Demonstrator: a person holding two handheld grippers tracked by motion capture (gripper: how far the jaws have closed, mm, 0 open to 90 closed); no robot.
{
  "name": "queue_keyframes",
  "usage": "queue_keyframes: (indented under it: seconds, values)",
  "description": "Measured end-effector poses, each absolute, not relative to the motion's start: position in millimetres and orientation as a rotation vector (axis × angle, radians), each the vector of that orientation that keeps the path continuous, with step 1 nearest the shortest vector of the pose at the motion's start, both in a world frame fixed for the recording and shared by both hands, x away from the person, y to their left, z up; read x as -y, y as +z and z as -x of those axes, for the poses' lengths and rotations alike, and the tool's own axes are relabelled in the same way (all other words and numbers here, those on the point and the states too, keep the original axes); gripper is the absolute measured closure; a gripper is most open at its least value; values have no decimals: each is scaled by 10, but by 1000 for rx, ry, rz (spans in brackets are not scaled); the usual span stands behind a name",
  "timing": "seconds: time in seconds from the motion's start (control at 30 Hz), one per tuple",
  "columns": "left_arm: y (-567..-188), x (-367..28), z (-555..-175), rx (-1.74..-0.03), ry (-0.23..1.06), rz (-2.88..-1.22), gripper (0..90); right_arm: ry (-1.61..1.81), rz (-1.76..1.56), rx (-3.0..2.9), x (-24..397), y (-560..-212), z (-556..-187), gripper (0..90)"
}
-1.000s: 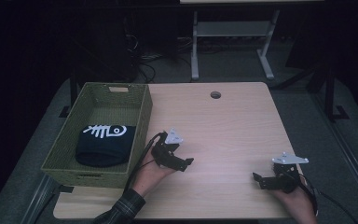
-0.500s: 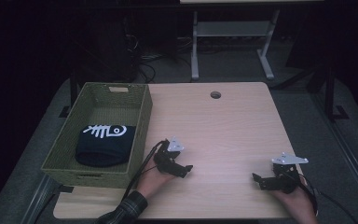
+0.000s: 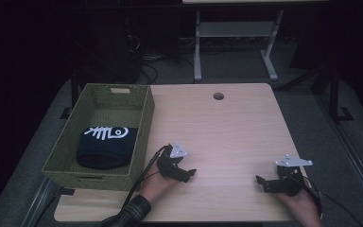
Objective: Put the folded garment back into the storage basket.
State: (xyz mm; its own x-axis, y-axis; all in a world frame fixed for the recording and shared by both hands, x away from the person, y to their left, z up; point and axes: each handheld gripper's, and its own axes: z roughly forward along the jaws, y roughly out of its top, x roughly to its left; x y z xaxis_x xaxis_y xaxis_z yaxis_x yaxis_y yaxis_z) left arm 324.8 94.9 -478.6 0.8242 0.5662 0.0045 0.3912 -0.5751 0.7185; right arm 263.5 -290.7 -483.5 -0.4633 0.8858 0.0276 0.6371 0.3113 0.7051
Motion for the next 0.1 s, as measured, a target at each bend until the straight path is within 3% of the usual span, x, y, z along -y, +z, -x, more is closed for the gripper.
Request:
queue_keyframes:
  seconds: [0.1]
  values:
    - [-4786,-949,-3245,-700,298,-2253,127,938,-1361,-2218,2907,-4835,-2635,24]
